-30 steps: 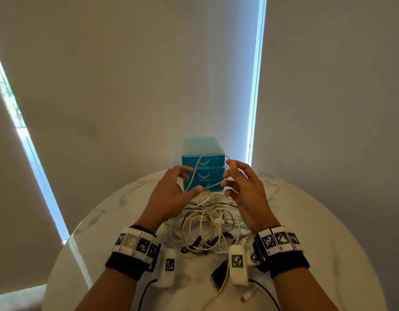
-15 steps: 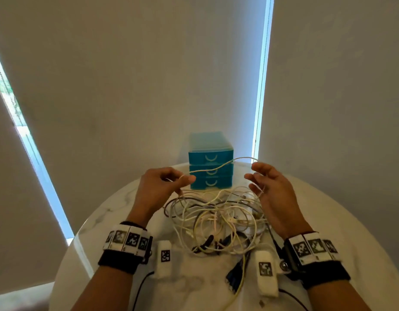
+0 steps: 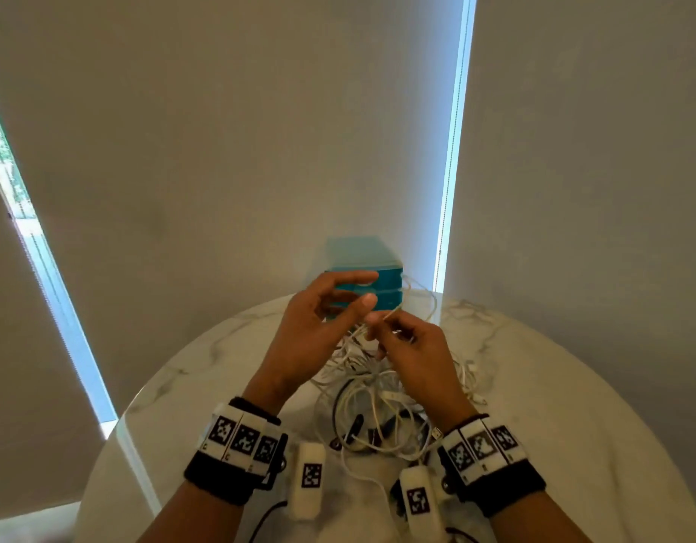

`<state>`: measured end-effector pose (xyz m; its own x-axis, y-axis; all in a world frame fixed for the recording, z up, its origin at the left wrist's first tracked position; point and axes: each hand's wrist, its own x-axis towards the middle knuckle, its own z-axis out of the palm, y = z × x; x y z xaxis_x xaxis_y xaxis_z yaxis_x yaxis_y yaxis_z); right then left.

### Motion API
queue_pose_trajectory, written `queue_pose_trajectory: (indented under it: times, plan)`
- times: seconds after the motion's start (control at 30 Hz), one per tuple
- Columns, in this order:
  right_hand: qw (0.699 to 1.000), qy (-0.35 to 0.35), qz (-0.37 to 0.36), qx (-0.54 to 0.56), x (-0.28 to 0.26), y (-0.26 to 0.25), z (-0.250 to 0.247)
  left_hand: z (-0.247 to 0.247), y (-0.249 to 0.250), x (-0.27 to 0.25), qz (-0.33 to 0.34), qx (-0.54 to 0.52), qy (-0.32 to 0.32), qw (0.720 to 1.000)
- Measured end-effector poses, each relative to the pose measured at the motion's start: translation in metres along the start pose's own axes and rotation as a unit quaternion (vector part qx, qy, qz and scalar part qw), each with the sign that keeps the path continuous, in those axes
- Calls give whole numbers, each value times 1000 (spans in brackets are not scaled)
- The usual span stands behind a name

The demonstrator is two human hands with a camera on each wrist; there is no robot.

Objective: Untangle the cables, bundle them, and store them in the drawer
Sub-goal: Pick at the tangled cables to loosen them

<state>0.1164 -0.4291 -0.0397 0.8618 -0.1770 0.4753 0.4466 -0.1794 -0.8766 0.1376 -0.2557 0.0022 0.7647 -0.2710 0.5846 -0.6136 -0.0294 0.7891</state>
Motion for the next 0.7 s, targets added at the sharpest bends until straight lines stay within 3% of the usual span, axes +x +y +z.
queue_pose_trajectory:
  times: [0.07,0.17,0.23,0.3,0.37,0.43,0.53,0.63,0.7]
  plan:
    - [999,13,22,19,3,4,-2,-8,-18,-1,-23,42,9,999]
    - [1000,18,9,24,5,3,-3,-19,-50,-5,-90,156,-64,982]
    - [996,66,-17,64,10,-5,-11,-28,-67,-6,-98,238,-89,962]
    - [983,129,-31,126,15,-15,-26,-37,-76,-5,-128,259,-69,955]
    - [974,149,-20,172,17,-17,-39,-44,-81,-4,-163,240,-21,957]
    - [982,85,27,167,14,-14,-42,-47,-81,-4,-148,245,16,958]
    - [991,-30,34,123,7,-18,-41,-36,-70,-6,-69,251,-18,965]
    - [979,-35,-29,200,7,-34,-41,-15,-57,-6,-41,227,-86,969]
    - [969,-17,-32,244,8,-36,-37,-8,-53,-6,-13,237,-61,970]
